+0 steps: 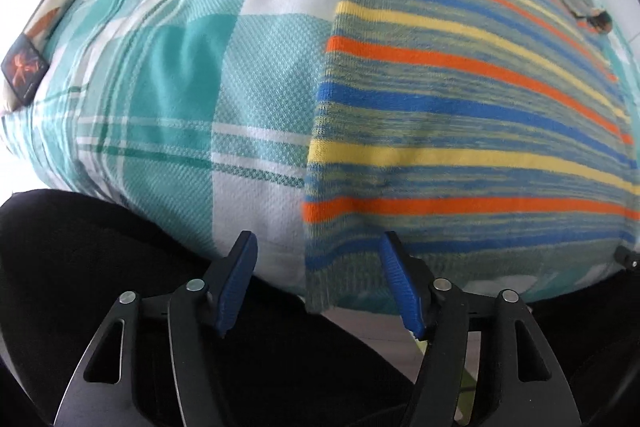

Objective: Fold small clothes

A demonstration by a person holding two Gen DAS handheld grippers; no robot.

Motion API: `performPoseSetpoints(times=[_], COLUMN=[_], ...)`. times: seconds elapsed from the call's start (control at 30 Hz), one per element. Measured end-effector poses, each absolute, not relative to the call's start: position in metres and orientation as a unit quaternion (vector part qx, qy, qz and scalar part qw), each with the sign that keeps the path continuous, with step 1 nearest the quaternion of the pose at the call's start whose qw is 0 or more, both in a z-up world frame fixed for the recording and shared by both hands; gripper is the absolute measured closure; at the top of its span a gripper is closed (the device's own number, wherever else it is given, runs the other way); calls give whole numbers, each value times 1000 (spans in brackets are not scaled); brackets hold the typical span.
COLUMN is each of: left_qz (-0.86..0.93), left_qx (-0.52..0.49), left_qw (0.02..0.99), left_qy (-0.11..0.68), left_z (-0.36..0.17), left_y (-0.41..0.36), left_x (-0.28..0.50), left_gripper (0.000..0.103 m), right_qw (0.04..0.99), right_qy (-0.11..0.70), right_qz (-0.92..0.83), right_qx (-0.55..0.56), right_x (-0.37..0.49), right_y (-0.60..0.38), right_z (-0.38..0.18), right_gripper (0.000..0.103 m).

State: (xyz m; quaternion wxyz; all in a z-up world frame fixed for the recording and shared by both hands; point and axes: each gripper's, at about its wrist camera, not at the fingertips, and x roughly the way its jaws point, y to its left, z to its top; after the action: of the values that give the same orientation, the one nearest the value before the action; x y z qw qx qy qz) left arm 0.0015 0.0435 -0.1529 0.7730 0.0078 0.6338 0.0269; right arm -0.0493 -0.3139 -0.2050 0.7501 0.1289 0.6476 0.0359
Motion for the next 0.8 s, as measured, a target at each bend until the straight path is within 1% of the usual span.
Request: performPoseSetpoints(times=[0.03,0.07,0.1,0.2,0.37,0.47,0.53,0.6,0.7,0.73,0.8], left_qz=[27,28,30,38,47,55,63,73,88,94,107], left_qx=[9,11,12,10,-12,-29,-40,-46,-41,-38,-43], left_qw=[778,783,788,806,833,844,853,862,871,872,871], left_qy=[628,621,615,590,551,533,517,499,481,478,478], left_z=[-145,-139,-133,-114,-88,-88,-87,-87,-96,-100,-107], left_y=[45,45,44,46,54,64,69,74,82,83,85], left_x=[-4,-8,-11,-19,-20,-5,8,14,19,18,17], left_gripper=[30,27,25,21,19,18,17,14,14,14,14], right_qw=[749,748,749,756,770,777,786,800,834,850,871], right_qy=[650,650,650,643,624,615,608,595,551,526,483], right_qz=[33,30,25,9,-24,-39,-42,-33,-7,2,19], right_qx=[128,126,124,124,133,128,105,75,0,-34,-89], right_x=[-52,-54,-57,-67,-76,-76,-72,-62,-28,-11,22], right_y=[-314,-315,-317,-327,-352,-361,-362,-359,-348,-343,-331], right_z=[-203,-201,-200,-190,-172,-165,-154,-140,-105,-92,-74], right_gripper=[61,54,51,49,48,48,48,48,48,48,40])
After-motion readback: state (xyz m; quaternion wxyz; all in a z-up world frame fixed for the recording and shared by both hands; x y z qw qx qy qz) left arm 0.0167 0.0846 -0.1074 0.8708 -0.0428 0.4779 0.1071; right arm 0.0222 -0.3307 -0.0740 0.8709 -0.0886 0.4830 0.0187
